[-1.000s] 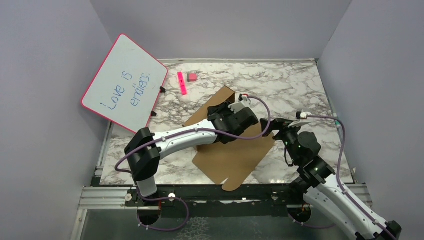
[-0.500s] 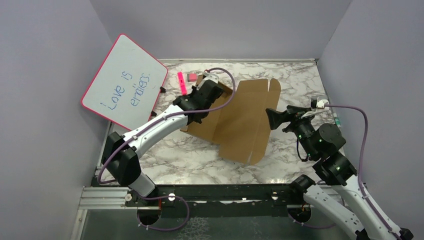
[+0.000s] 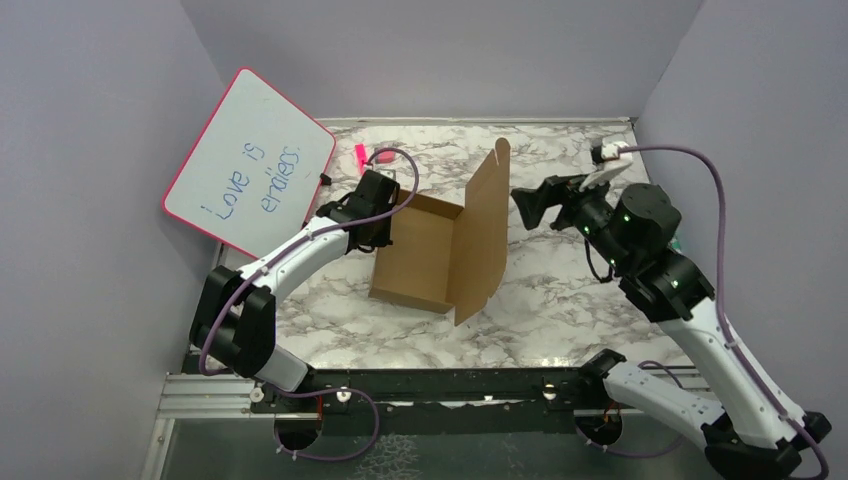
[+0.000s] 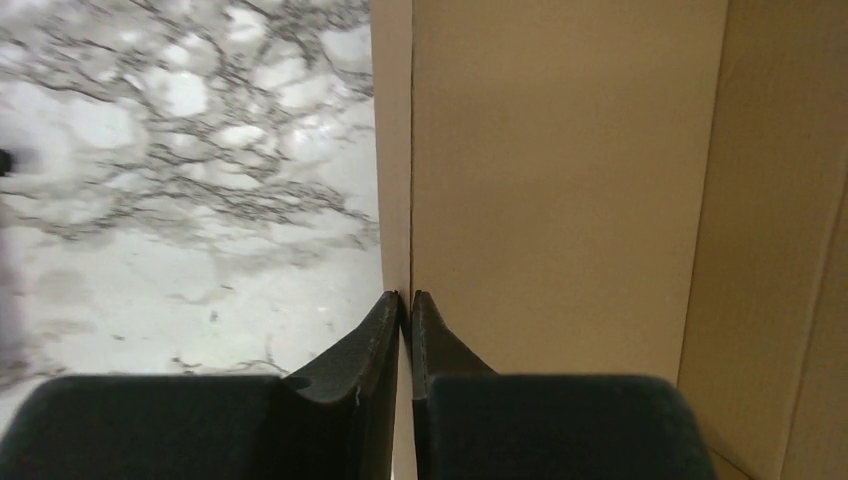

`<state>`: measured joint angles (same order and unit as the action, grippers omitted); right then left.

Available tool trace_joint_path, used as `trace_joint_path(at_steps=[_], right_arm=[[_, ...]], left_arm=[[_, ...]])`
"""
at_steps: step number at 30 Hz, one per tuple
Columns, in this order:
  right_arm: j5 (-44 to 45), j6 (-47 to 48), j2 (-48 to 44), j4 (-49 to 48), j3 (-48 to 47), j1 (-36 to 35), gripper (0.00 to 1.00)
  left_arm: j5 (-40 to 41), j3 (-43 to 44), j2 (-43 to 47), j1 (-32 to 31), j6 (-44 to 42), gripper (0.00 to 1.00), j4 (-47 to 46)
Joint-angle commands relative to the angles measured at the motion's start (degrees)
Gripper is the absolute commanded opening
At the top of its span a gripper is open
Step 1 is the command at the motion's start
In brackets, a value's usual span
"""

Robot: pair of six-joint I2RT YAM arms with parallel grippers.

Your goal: Fold the paper box

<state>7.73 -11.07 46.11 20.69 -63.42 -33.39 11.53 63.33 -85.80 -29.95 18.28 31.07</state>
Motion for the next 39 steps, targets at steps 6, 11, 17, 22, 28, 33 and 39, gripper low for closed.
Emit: trace_joint_path(at_steps=[6, 11, 17, 22, 28, 33, 39], right_arm=[[-4.0, 5.3, 13.5, 9.2, -9.5, 0.1, 0.93], [-4.9, 6.0, 17.9, 12.9, -14.4, 0.1, 0.89], [-13.4, 5.9, 22.1, 15.3, -19.7, 0.1, 0.83], [-15.1, 4.6, 27.6, 18.2, -25.4, -1.8, 0.81], [-8.3, 2.9, 33.7, 20.9, -30.4, -9.2, 0.81], [4.6, 2.6, 41.2, 28.3, -38.7, -15.0, 0.82], [15.7, 1.5, 48.9, 36.9, -45.7, -19.0, 0.74]], left_arm=[[-7.8, -8.2, 5.8, -0.1, 5.5, 0.17, -9.0], [-6.9, -9.1, 10.5, 0.1, 4.9, 0.35, -8.4], [-5.9, -5.1, 16.6, 0.2, 1.6, 0.65, -3.9], [-0.2, -1.7, 22.5, 0.8, -5.0, 0.94, -1.1], [3.8, -4.8, 24.4, 4.9, -9.8, 0.99, -3.5], [0.2, -9.3, 25.1, 13.1, -10.9, 0.99, -4.7], [3.5, -12.2, 29.3, 13.6, -10.8, 0.99, -6.2]])
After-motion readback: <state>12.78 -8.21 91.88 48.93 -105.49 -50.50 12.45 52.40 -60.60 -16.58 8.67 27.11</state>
